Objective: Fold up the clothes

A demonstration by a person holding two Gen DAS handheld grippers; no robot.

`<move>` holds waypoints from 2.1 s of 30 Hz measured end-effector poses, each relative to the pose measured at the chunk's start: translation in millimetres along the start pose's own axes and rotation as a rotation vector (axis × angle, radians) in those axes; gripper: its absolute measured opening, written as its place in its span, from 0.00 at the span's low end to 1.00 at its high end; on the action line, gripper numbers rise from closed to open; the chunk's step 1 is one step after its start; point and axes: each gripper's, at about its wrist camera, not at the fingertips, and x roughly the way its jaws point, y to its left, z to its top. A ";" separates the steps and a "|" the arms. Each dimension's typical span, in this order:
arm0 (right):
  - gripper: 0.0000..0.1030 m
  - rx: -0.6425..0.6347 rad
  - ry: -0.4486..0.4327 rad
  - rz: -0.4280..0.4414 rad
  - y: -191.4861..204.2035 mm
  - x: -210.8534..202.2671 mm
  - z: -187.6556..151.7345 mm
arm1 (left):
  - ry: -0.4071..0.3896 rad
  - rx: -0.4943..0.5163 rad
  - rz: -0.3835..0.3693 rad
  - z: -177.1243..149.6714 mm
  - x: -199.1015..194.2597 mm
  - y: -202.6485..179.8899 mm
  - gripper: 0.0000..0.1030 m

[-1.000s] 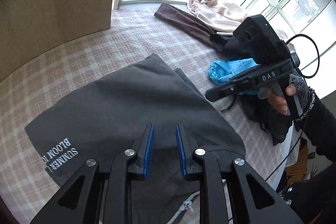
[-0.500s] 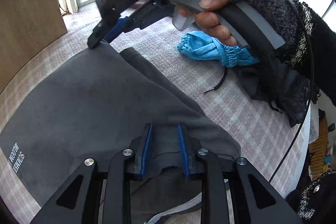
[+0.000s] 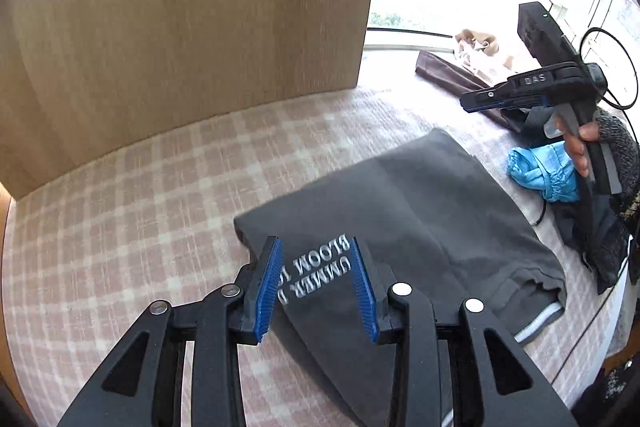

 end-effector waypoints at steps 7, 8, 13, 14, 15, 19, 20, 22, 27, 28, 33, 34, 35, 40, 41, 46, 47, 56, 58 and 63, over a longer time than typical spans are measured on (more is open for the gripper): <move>0.11 -0.091 0.163 -0.101 31.1 55.4 -18.0 | 0.012 -0.017 0.069 1.5 -8.4 23.4 0.28; 0.12 -0.047 0.123 -0.081 27.3 39.7 -24.6 | -0.001 -0.040 0.093 -3.8 -25.9 29.8 0.29; 0.54 0.078 0.025 -0.094 15.8 -6.3 -75.3 | 0.054 -0.331 -0.112 -59.5 -61.0 58.5 0.50; 0.54 0.086 0.034 -0.118 14.6 -5.5 -86.1 | 0.078 -0.364 -0.133 -68.1 -56.8 56.8 0.50; 0.54 0.095 0.044 -0.143 13.3 -4.7 -96.9 | 0.092 -0.389 -0.142 -74.4 -52.5 53.5 0.50; 0.54 0.132 0.070 -0.147 8.7 2.1 -117.3 | 0.110 -0.472 -0.176 -83.3 -33.7 36.6 0.50; 0.54 0.130 0.068 -0.154 9.7 3.5 -118.3 | 0.114 -0.468 -0.171 -81.3 -28.8 31.2 0.50; 0.54 0.105 0.060 -0.162 15.3 5.1 -120.5 | 0.135 -0.444 -0.117 -77.4 -19.9 20.9 0.51; 0.54 0.051 0.057 -0.215 20.6 11.6 -126.1 | 0.148 -0.499 -0.119 -77.1 -3.5 17.0 0.54; 0.54 0.050 0.059 -0.217 19.1 12.8 -127.2 | 0.142 -0.503 -0.117 -77.3 -3.7 16.2 0.55; 0.71 -0.008 0.040 -0.223 26.9 17.8 -134.1 | 0.153 -0.464 -0.131 -72.5 0.8 -0.4 0.63; 0.72 -0.036 0.035 -0.222 31.5 19.8 -136.3 | 0.152 -0.437 -0.116 -71.0 1.0 -5.8 0.63; 0.72 -0.063 0.029 -0.221 36.2 21.8 -138.4 | 0.147 -0.420 -0.108 -70.4 0.9 -8.8 0.64; 0.54 -0.124 0.005 -0.159 41.6 22.9 -144.2 | 0.110 -0.430 -0.088 -74.3 -2.8 -6.7 0.39; 0.47 -0.113 0.012 -0.140 39.6 23.0 -143.4 | 0.107 -0.432 -0.093 -74.1 -2.7 -6.1 0.32; 0.17 -0.025 0.019 -0.017 25.9 23.7 -134.4 | 0.073 -0.440 -0.156 -70.4 0.1 -9.3 0.14; 0.16 -0.007 0.014 0.006 25.0 21.3 -133.3 | 0.064 -0.447 -0.171 -69.7 -1.7 -8.7 0.13; 0.14 0.049 -0.035 0.123 45.1 -3.0 -126.9 | -0.039 -0.454 -0.260 -55.3 -40.6 -10.9 0.12; 0.14 0.040 -0.050 0.128 61.5 -11.3 -127.4 | -0.061 -0.432 -0.260 -53.5 -52.7 -12.8 0.12; 0.14 -0.010 -0.093 0.134 110.4 -28.1 -126.3 | -0.107 -0.413 -0.270 -61.0 -84.6 6.4 0.12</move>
